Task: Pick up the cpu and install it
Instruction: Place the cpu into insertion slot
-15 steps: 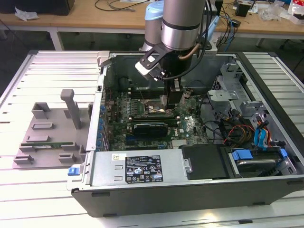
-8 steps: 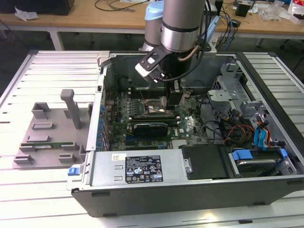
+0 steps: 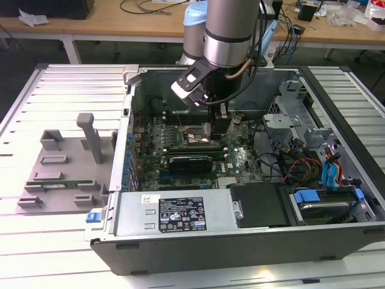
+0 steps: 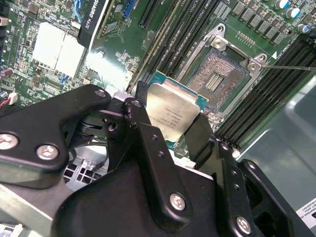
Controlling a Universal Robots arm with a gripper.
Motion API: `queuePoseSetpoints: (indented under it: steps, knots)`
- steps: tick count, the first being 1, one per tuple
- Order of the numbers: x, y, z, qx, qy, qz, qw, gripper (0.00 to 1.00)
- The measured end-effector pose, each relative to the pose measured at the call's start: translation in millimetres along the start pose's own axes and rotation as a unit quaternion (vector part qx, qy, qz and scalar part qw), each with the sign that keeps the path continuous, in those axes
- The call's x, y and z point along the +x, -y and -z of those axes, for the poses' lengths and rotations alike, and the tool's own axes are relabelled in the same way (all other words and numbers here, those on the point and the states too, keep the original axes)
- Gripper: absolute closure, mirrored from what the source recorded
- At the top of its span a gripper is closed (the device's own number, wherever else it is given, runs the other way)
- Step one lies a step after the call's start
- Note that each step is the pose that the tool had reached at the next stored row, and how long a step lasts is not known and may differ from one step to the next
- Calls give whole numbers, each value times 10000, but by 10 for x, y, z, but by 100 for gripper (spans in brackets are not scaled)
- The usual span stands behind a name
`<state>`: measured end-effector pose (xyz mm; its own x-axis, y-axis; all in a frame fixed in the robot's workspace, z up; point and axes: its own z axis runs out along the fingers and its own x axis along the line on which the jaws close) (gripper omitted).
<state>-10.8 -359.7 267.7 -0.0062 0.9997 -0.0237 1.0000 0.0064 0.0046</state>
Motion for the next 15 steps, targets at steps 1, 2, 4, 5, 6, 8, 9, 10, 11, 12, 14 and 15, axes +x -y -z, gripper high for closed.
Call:
queuePoseSetpoints:
  steps: [1,2,4,5,6,8,9,10,11,12,14,15]
  knots:
    - [0,0,-5,0,0,0,10000,45]
    - [0,0,-10,0,0,0,10000,45]
    - [0,0,-25,0,0,0,10000,45]
    - [1,1,-32,0,0,0,10000,45]
    - [1,1,-43,0,0,0,10000,45]
    - [1,1,-60,0,0,0,10000,45]
    - [2,1,-68,0,0,0,10000,45]
    - [2,1,-72,0,0,0,10000,45]
    - [2,2,-76,0,0,0,10000,45]
    - [2,2,-85,0,0,0,10000,45]
    - [2,2,-93,0,0,0,10000,45]
    - [2,2,-98,0,0,0,10000,45]
